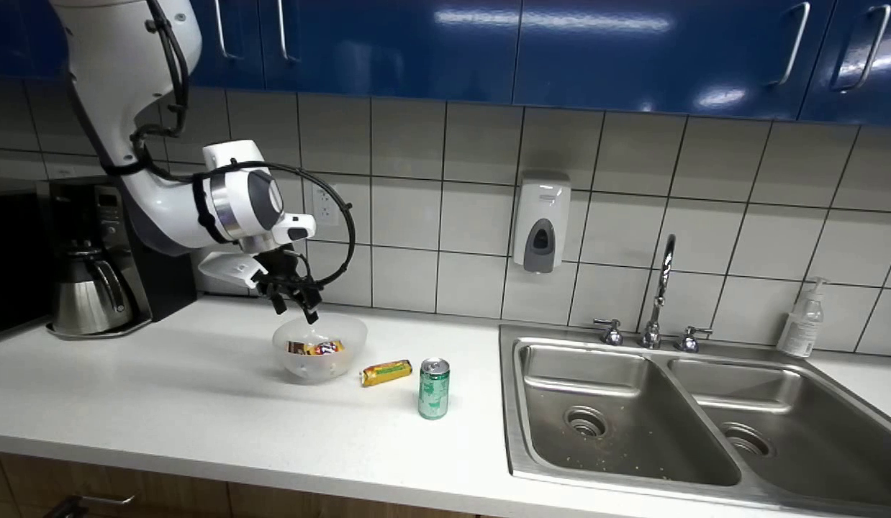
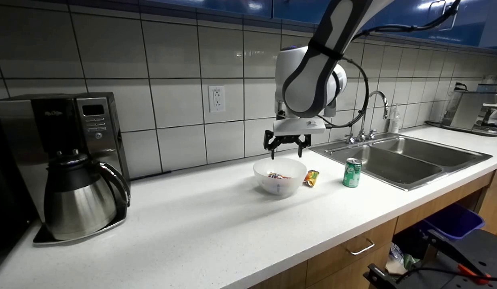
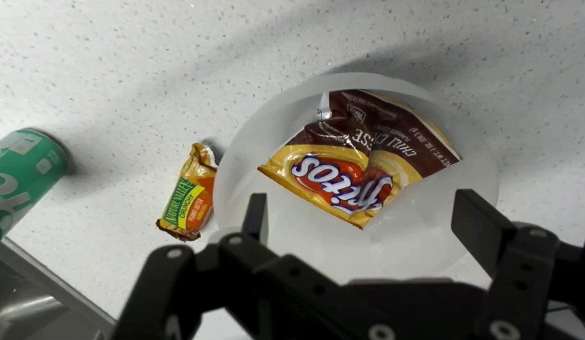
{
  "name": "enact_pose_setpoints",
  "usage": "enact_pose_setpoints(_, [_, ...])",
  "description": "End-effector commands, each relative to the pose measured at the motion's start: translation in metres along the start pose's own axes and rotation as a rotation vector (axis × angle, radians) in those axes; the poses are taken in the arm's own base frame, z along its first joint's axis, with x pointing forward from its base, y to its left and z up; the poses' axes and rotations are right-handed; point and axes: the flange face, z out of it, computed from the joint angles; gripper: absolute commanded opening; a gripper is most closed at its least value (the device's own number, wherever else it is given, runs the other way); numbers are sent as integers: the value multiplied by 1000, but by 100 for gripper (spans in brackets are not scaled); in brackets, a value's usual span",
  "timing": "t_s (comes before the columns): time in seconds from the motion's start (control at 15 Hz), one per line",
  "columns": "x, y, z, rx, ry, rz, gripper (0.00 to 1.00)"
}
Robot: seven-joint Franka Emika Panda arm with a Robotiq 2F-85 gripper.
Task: Put the closest packet in the bowl
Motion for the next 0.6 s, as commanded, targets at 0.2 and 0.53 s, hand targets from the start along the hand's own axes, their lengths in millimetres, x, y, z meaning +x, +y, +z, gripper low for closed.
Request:
enact_pose_setpoints(0.2, [-34,31,-69,60,-4,-53,100])
enact_pose_setpoints(0.53, [-58,44,-105,105,-7,-86,100])
